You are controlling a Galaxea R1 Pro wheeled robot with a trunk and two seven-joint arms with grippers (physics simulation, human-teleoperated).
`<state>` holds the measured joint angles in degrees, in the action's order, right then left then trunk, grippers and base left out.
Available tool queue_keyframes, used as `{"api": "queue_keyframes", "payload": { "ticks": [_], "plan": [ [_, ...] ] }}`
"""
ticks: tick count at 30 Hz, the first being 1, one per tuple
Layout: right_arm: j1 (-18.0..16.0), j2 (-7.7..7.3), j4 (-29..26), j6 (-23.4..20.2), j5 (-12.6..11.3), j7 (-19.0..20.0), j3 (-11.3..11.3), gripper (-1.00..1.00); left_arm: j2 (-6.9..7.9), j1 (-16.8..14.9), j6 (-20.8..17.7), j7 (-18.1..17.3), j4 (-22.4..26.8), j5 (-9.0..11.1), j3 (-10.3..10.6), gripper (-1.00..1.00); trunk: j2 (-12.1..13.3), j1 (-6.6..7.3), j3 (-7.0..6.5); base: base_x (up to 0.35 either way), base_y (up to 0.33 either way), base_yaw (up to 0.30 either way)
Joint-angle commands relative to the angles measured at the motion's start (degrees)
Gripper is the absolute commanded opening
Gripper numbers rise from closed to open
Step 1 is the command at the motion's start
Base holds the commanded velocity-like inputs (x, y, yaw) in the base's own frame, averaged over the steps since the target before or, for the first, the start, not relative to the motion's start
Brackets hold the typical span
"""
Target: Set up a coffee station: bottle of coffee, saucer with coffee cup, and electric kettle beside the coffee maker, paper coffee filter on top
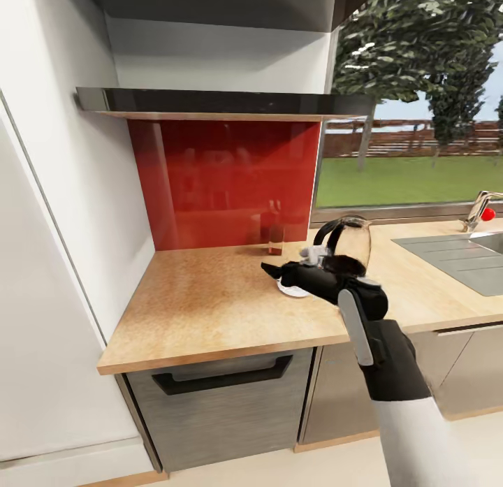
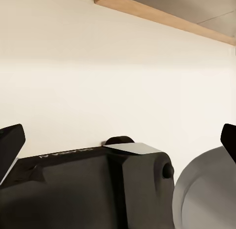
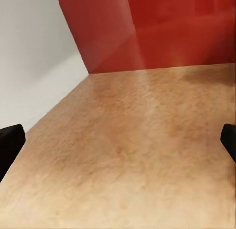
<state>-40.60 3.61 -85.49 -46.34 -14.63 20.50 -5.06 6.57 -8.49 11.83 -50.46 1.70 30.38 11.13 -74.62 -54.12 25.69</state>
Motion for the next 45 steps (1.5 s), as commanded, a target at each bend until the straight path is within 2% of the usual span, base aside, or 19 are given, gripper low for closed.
{"api": "queue_keyframes", "payload": {
  "ticks": [1,3,6,7,8,11,13,14,15,16,22,45],
  "plan": [
    [-0.6,0.59,0.7,-0.2,0.1,-2.0,-0.5,1.00,0.02,0.0,0.4,-0.1,0.0,0.3,0.5,1.00,0.0,0.00,0.06,0.000,0.000,0.000],
    [-3.5,2.60,6.0,1.1,0.2,-10.3,-2.1,1.00,0.05,0.0,0.4,-0.1,0.0,0.4,0.5,1.00,0.0,0.00,0.06,0.000,0.000,0.000],
    [-6.8,3.74,13.5,4.9,0.2,-18.9,-4.5,1.00,0.09,0.0,0.4,-0.1,0.0,0.4,0.4,1.00,0.0,0.00,0.06,0.000,0.000,0.000],
    [-7.4,3.85,15.1,5.9,0.2,-20.5,-5.2,1.00,0.09,0.0,0.3,-0.1,0.0,0.4,0.4,1.00,0.0,0.00,0.06,0.000,0.000,0.000],
    [-9.3,4.07,20.0,8.8,0.2,-25.5,-6.8,1.00,0.10,0.0,0.3,-0.1,0.0,0.4,0.4,1.00,0.0,0.00,0.06,0.000,0.000,0.000],
    [-10.9,4.18,24.4,11.7,0.3,-30.0,-7.7,1.00,0.10,0.0,0.3,-0.1,0.0,0.4,0.4,1.00,0.0,0.00,0.06,0.000,0.000,0.000],
    [-12.3,4.21,29.6,15.8,0.5,-35.8,-8.4,1.00,0.11,0.0,0.3,-0.1,0.0,0.4,0.4,1.00,0.0,0.00,0.06,0.000,0.000,0.000],
    [-12.4,4.21,30.4,16.6,0.6,-36.8,-8.6,1.00,0.11,0.0,0.3,-0.1,0.0,0.4,0.4,1.00,0.0,0.00,0.06,0.000,0.000,0.000],
    [-12.6,4.21,31.7,18.2,1.2,-38.7,-8.7,1.00,0.11,0.0,0.3,-0.1,0.0,0.4,0.4,1.00,0.0,0.00,0.06,0.000,0.000,0.000],
    [-12.8,4.21,34.0,21.1,3.6,-43.0,-8.9,1.00,0.11,0.0,0.3,-0.1,0.0,0.4,0.4,1.00,0.0,0.00,0.06,0.000,0.000,0.000],
    [-13.0,4.00,35.6,22.6,5.4,-45.7,-9.0,1.00,0.19,0.0,0.3,-0.1,0.0,0.4,0.4,1.00,0.0,0.00,0.06,0.000,0.000,0.000],
    [-13.0,3.86,35.7,22.7,5.5,-45.8,-8.9,1.00,0.30,0.0,0.3,-0.2,0.0,0.4,0.2,1.00,0.0,0.00,0.06,0.100,-0.020,0.000]
  ]
}}
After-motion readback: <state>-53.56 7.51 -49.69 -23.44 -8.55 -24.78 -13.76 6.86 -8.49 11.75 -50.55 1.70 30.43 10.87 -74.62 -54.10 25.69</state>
